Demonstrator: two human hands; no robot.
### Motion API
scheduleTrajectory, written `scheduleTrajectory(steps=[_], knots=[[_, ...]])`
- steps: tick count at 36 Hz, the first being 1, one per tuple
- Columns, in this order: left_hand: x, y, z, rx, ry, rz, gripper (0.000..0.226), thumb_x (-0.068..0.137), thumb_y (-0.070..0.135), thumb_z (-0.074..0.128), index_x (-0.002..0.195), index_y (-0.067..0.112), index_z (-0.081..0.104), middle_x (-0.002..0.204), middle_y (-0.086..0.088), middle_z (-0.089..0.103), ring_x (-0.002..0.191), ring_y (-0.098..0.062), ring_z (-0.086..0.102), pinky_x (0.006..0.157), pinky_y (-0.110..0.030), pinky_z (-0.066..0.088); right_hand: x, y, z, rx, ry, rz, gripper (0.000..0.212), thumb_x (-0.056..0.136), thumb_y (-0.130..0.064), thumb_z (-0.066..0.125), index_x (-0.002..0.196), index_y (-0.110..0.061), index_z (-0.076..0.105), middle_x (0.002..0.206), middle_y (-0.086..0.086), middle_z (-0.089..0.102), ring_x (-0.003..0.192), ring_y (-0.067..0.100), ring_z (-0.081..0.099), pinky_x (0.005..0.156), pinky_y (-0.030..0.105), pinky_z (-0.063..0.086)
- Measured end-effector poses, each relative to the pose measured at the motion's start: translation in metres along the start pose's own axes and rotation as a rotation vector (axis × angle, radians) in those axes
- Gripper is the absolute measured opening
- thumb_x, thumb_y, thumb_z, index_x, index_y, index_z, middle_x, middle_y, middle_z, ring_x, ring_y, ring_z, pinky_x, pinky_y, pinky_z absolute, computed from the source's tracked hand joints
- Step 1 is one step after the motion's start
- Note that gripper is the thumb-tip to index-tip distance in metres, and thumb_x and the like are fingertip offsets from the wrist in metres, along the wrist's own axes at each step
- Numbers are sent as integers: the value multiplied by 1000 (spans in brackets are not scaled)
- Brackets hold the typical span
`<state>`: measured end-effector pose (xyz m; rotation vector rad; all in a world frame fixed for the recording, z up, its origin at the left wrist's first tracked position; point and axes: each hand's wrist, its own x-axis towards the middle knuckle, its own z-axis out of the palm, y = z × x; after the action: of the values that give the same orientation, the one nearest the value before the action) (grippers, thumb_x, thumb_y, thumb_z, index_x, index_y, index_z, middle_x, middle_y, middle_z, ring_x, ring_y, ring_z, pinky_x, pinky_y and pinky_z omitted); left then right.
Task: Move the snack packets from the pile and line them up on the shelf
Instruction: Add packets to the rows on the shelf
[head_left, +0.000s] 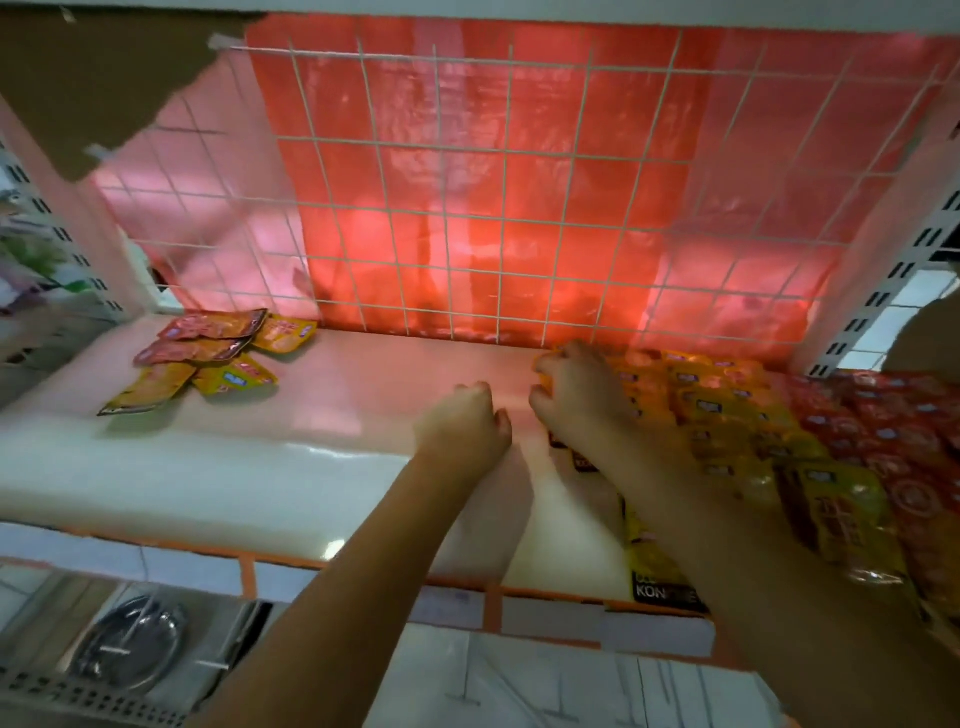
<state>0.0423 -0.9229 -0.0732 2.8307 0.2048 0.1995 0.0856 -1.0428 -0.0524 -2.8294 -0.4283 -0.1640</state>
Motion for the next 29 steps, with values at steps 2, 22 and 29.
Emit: scheduleTrajectory(steps=[2,22,29], knots=[[-1,-26,-9,53,64,-16,26,95,32,42,99,9,53,100,-10,58,91,-28,56,67,-27,32,6,-23,12,12,-30,-29,36,89,-23,52,123,-14,59,124,11,48,118,29,43,95,32,36],[10,-291,-95,-6,312,-274,16,91,22,47,95,9,56,99,-14,61,94,-34,57,72,-36,43,71,-262,103,207,-167,-163,42,88,-15,49,130,-13,50,132,14,45,122,31,38,100,35,35],[33,-337,-89,-105,167,-381,37,91,25,51,122,5,48,117,-19,51,110,-36,46,88,-40,36,92,-296,120,322,-194,13,41,90,-42,53,120,-15,56,124,11,53,120,32,44,95,41,41]])
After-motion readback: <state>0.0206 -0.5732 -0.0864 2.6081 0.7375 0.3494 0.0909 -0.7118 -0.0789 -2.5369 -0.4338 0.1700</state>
